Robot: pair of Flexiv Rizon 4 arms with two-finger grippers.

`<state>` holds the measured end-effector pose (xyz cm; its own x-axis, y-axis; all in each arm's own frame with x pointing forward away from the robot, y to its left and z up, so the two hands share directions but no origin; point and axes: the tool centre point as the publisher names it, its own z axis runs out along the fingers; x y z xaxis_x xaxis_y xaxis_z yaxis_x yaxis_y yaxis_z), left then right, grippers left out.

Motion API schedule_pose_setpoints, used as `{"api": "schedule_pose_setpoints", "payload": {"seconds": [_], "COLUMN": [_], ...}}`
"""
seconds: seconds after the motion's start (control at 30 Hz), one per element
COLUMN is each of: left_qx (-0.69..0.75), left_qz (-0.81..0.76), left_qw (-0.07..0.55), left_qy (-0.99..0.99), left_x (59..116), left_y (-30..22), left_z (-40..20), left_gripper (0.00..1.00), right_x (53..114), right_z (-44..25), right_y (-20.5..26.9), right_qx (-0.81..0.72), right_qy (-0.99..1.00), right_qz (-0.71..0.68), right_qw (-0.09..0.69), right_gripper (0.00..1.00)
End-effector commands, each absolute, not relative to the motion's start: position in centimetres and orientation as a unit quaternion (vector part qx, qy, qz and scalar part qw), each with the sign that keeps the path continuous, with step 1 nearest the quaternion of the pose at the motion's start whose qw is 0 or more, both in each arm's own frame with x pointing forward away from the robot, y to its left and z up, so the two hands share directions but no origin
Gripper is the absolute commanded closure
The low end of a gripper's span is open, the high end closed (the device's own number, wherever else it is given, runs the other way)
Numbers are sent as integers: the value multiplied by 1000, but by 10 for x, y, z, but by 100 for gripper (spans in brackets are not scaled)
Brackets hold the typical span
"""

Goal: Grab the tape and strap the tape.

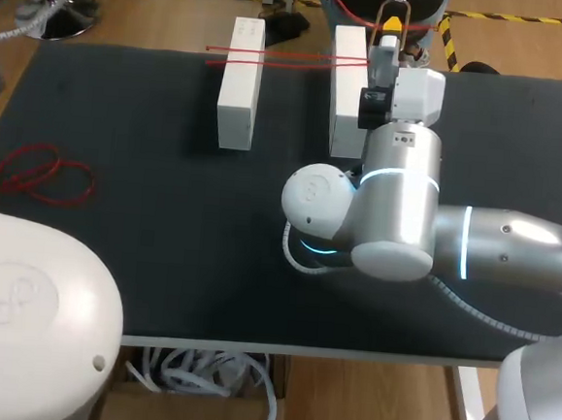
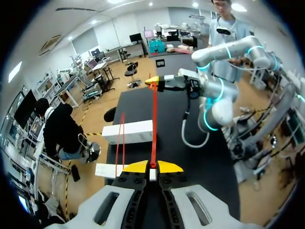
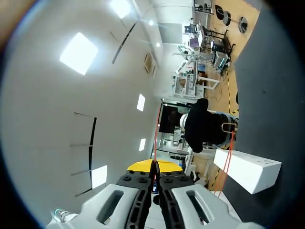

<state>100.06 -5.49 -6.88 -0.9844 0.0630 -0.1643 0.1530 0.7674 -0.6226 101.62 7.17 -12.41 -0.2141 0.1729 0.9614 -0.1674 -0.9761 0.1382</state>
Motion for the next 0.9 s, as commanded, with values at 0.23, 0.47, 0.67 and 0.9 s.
{"api": "schedule_pose_setpoints", "payload": {"seconds": [0.23,0.47,0.67,0.9], "left_qx": [44,47,54,53], "left_qz": [-285,-269,-257,-245], "left_qw": [64,57,52,53], "left_qy": [955,960,964,966], "left_x": [995,993,992,993], "left_y": [-57,-56,-56,-58], "left_z": [-70,-71,-69,-66], "left_gripper": [100,100,100,100], "right_x": [1016,1016,1016,1016], "right_z": [-122,-122,-122,-122], "right_y": [70,70,70,70], "right_qx": [619,619,619,619], "right_qy": [4,4,4,4], "right_qz": [778,778,778,778], "right_qw": [108,108,108,108], "right_gripper": [100,100,100,100]}}
